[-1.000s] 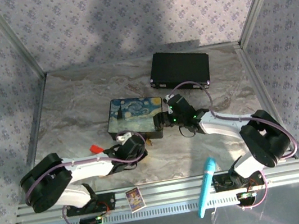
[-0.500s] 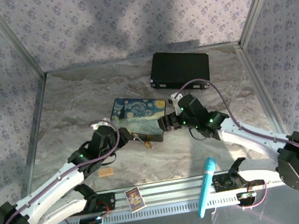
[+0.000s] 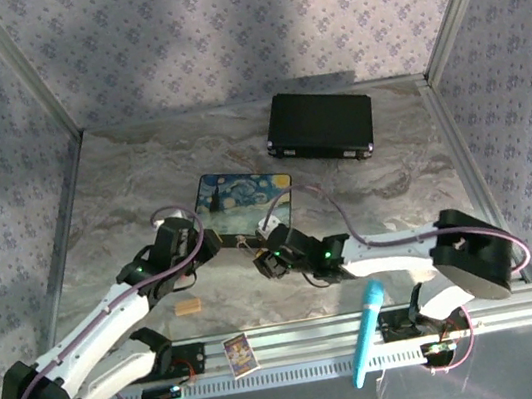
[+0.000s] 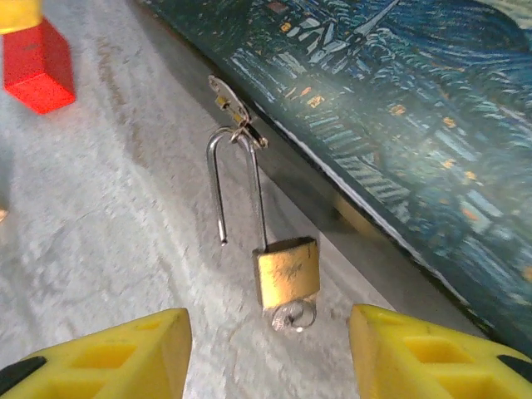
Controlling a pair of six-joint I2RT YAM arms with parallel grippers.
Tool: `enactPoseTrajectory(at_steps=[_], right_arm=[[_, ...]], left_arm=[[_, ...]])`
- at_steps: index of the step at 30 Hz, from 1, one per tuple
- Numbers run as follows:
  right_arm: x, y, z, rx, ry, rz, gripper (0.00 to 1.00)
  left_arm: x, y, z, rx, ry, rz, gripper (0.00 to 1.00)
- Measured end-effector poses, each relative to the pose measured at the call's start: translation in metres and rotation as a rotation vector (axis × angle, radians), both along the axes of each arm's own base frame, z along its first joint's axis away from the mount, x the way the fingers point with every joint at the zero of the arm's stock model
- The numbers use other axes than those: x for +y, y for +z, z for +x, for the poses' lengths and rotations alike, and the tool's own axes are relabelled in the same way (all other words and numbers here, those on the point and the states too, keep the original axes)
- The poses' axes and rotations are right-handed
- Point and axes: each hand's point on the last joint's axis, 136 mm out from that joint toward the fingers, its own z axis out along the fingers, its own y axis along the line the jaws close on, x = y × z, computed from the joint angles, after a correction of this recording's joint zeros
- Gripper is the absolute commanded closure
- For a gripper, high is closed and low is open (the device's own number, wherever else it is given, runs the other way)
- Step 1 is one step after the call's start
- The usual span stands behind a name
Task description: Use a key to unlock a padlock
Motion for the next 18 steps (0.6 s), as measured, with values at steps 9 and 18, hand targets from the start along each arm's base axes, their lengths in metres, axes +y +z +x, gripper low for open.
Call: enactPoseTrajectory(at_steps=[9, 18], right_arm=[[0.013, -0.023, 0.017, -0.018, -0.044, -0.038, 0.56], [0.017, -0.032, 0.035, 0.001, -0.081, -0.001, 0.66]], left_arm=[[-0.001, 0.002, 0.0, 0.0, -0.012, -0.003, 0.57], [-0.003, 0.016, 0.007, -0.034, -0.02, -0.007, 0.57]])
